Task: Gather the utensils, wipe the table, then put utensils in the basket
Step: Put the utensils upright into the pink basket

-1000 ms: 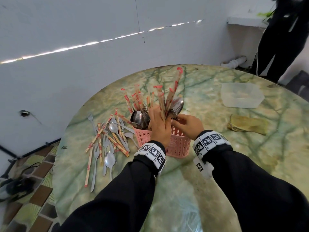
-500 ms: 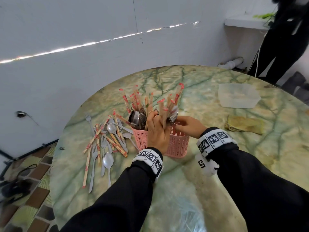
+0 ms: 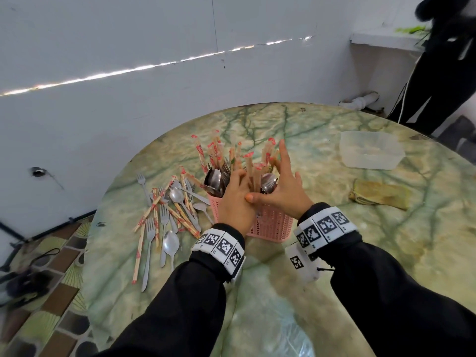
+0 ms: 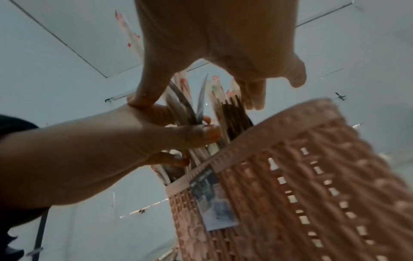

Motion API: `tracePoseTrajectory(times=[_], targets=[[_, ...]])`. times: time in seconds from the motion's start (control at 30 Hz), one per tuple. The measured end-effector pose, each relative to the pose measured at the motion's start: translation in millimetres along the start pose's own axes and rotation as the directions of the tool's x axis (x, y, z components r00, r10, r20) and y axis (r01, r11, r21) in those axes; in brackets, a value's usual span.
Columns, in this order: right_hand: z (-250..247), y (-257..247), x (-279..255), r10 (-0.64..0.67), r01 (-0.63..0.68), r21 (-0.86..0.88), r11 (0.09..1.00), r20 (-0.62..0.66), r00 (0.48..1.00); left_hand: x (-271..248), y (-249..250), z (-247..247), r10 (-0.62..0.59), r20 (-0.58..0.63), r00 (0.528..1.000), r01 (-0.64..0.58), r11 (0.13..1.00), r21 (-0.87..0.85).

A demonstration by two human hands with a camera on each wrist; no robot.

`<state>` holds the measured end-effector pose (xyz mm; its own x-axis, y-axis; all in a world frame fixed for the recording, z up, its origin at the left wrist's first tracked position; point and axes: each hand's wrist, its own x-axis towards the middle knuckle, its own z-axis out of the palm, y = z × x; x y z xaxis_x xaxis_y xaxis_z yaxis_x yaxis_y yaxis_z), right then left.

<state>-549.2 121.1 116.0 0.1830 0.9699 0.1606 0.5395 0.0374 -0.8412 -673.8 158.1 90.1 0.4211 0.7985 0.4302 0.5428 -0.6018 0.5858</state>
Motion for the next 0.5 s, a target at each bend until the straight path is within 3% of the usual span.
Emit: tracePoseTrajectory(times=[0.1, 0.23, 0.3, 0.37, 0.43, 0.5], targets=[[5, 1, -1, 0.000, 0.000, -0.045, 0.999, -0.001, 1.000, 0, -5, -4, -0.006, 0.038, 0.999, 0.005, 1.000, 0.029], [5, 13, -2, 0.025, -0.027, -0.101, 0.995, -0.024, 0.999, -10, -18, -8, 0.024, 0.038, 0.999, -0.017, 0.986, -0.166], [1, 18, -3, 0.070, -0.073, -0.110, 0.991, -0.025, 0.997, -17, -26, -14, 0.140, -0.083, 0.987, -0.154, 0.971, -0.185], [-3, 22, -4, 0.120, -0.123, -0.166, 0.978, -0.026, 0.992, -27, -39, -22, 0.258, -0.294, 0.920, -0.285, 0.957, -0.050], [-3, 24, -5, 0.162, -0.161, -0.252, 0.954, -0.016, 0.987, -34, -53, -28, 0.166, -0.443, 0.881, -0.177, 0.984, 0.015], [3, 23, -4, 0.174, -0.176, -0.314, 0.933, -0.035, 0.984, -37, -66, -30, -0.092, -0.461, 0.882, 0.059, 0.995, -0.086]])
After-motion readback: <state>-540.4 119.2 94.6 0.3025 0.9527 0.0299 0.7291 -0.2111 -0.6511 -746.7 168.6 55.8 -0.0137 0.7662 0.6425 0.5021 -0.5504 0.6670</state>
